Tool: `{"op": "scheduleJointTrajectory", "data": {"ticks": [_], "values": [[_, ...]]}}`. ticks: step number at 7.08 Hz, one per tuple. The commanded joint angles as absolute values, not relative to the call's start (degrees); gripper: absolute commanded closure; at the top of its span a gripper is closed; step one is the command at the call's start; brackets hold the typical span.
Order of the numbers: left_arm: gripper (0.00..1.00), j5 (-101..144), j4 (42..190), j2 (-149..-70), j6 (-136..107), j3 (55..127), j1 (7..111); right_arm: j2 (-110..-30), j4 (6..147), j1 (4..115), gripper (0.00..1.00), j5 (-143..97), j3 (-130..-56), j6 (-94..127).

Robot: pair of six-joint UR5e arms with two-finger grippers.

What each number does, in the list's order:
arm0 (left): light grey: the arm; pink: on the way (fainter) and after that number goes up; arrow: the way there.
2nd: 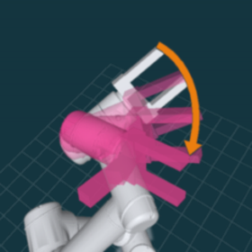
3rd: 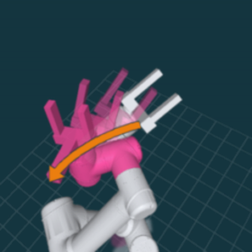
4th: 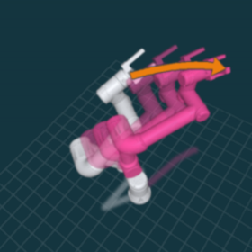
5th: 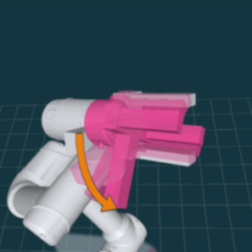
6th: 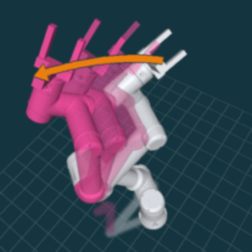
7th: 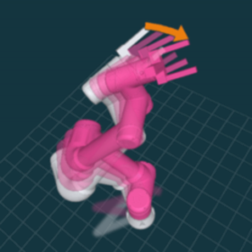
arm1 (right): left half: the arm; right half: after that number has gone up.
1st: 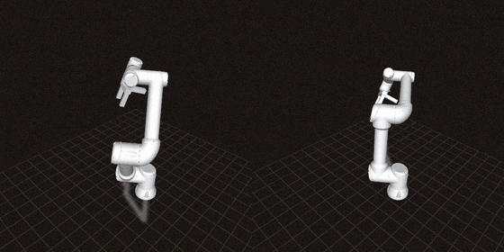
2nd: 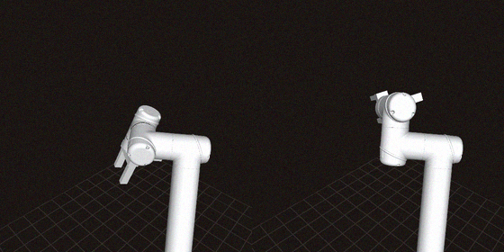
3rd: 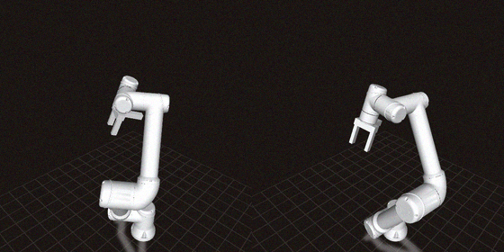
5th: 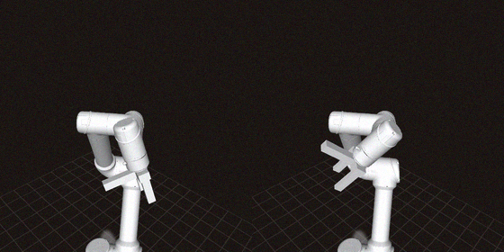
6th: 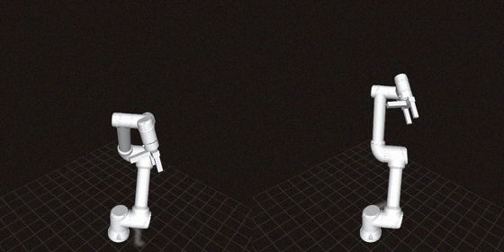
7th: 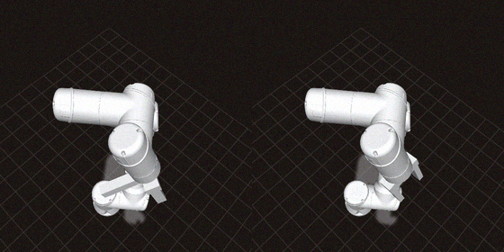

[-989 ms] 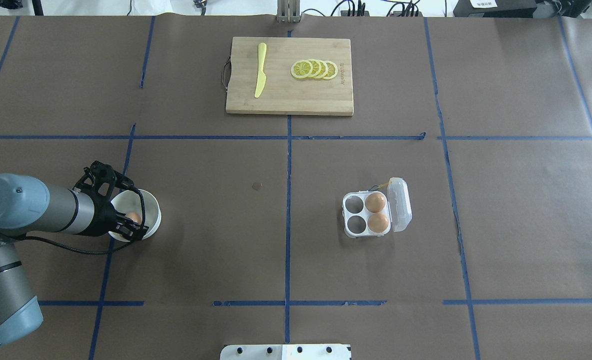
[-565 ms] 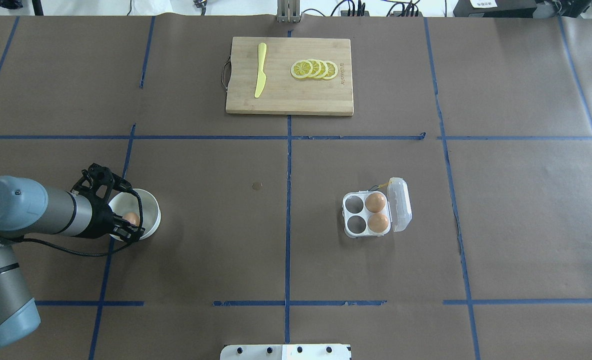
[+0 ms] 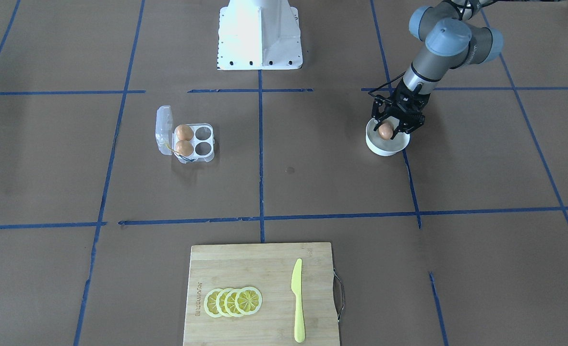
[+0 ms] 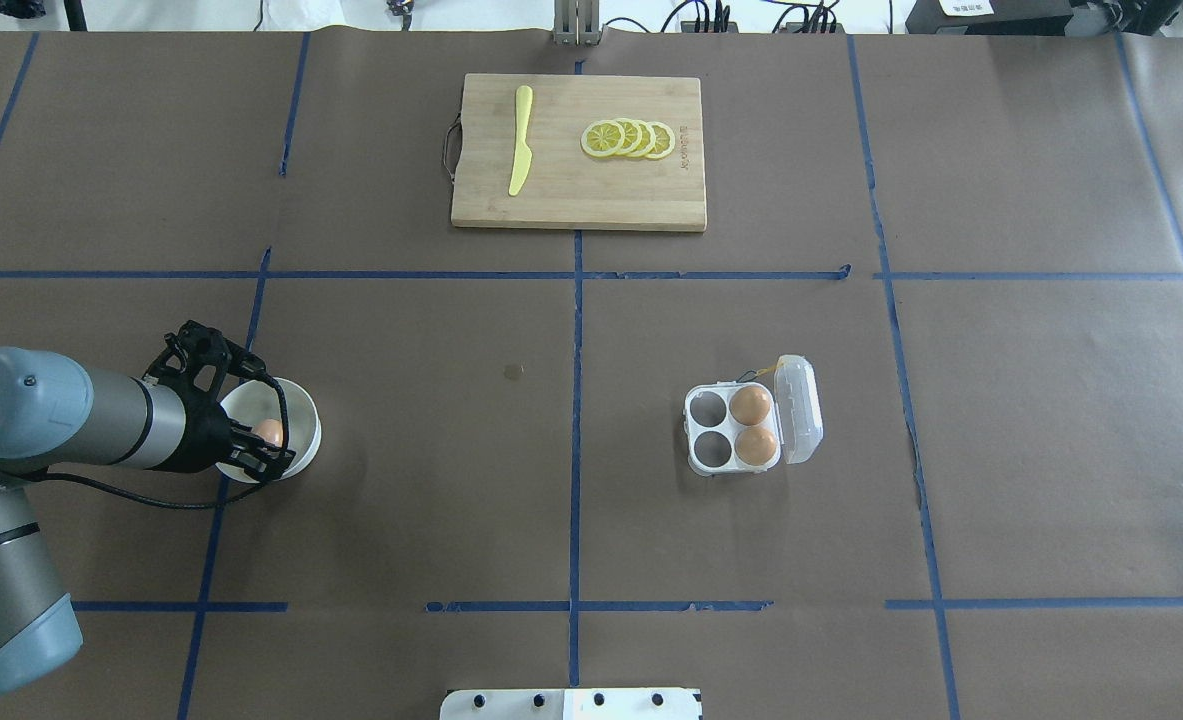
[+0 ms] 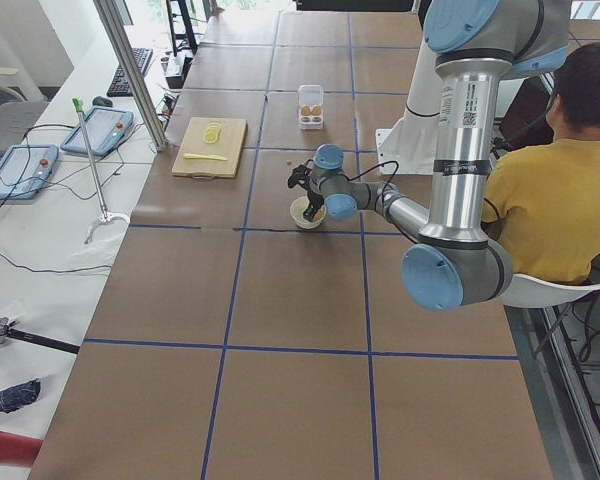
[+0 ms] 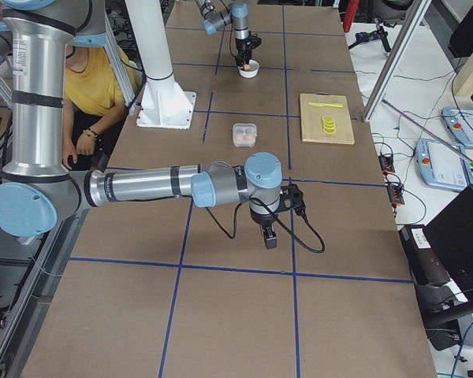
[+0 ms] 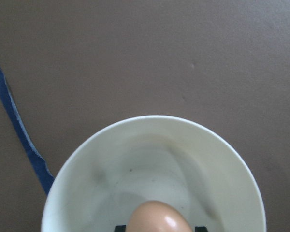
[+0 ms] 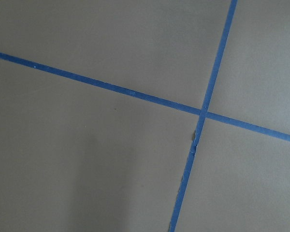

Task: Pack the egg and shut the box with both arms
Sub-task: 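Lower the left gripper into the bowl and close it on the egg, then lift the egg with the left gripper and carry it to the egg box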

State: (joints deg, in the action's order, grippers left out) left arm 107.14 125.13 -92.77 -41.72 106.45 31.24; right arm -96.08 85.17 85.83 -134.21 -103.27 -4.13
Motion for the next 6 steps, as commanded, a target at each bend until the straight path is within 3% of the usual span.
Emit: {"op": "scheduleJointTrajectory", "data": {"ticks": [1, 6], "values": [[1.00, 107.1, 125.4, -93.0, -37.1, 109.5, 33.0, -96.1, 85.2, 85.8, 0.00, -134.2, -103.3, -4.1], [1.00, 107.5, 133.4, -110.8, -34.8, 106.4, 33.8, -96.2, 85.2, 85.8, 0.00, -134.2, -103.2, -4.1]]}}
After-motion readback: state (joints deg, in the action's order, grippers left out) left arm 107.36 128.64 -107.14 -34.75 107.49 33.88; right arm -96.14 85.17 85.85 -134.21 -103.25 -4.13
